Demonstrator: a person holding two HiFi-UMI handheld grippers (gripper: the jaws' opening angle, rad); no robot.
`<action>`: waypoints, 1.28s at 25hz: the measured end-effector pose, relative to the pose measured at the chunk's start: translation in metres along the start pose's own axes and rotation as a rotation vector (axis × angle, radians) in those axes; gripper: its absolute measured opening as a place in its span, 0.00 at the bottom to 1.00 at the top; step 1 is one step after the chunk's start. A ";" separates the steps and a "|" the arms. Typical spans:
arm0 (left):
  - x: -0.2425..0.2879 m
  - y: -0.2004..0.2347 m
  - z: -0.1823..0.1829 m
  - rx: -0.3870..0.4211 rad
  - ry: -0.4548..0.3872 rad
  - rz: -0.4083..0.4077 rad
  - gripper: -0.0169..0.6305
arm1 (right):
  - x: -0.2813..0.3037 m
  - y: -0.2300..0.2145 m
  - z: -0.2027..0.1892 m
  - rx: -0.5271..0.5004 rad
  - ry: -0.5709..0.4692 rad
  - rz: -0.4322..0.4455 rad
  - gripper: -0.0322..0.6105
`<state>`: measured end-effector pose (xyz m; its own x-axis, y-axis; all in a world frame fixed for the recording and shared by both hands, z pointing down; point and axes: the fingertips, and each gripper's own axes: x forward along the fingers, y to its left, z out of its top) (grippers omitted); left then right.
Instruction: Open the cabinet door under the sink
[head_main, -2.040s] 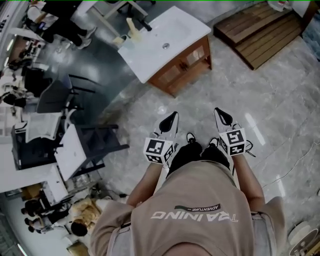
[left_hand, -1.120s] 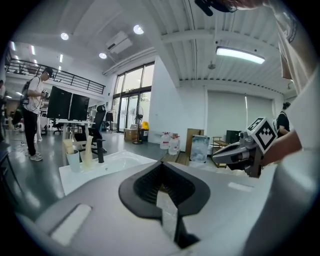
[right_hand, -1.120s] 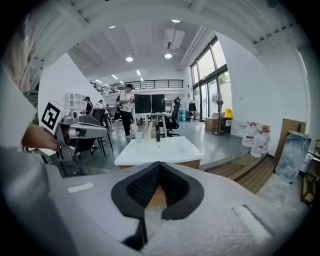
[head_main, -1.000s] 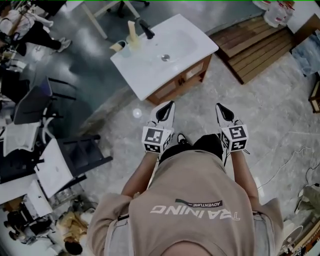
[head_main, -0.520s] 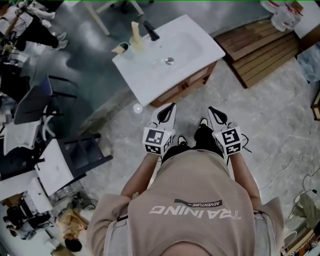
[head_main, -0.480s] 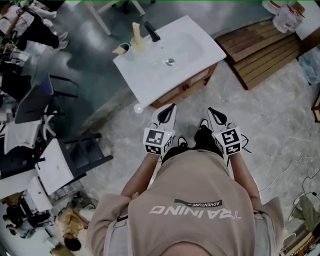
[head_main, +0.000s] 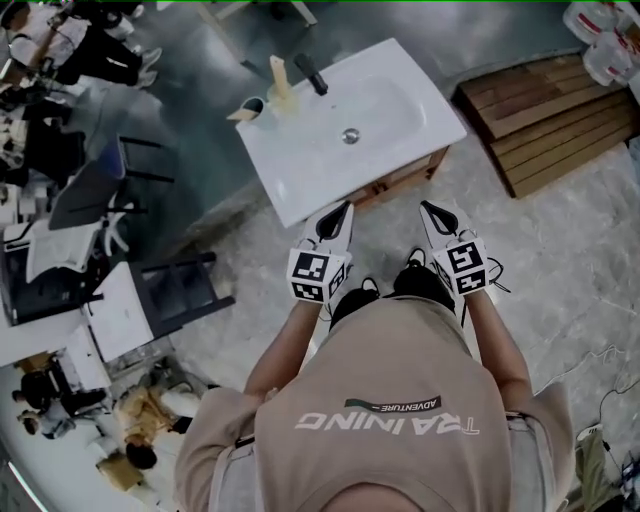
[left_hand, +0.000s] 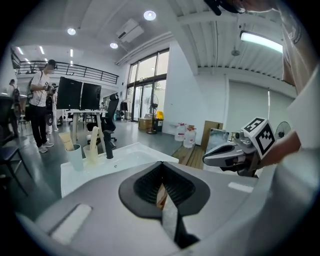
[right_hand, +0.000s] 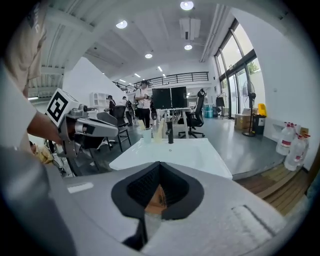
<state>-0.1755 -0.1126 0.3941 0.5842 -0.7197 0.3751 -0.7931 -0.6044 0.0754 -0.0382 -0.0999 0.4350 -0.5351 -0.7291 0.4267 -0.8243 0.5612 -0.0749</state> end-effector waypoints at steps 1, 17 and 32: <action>0.005 -0.003 0.000 -0.006 0.004 0.007 0.05 | 0.003 -0.007 -0.002 0.011 0.002 0.005 0.05; 0.040 -0.011 -0.057 -0.080 0.107 0.020 0.05 | 0.037 -0.011 -0.048 0.080 0.093 0.089 0.05; 0.088 0.010 -0.188 -0.182 0.231 0.026 0.05 | 0.136 -0.004 -0.196 0.231 0.207 0.031 0.05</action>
<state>-0.1641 -0.1179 0.6018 0.5249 -0.6249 0.5779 -0.8375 -0.5002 0.2199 -0.0717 -0.1247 0.6696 -0.5312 -0.6044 0.5937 -0.8411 0.4606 -0.2836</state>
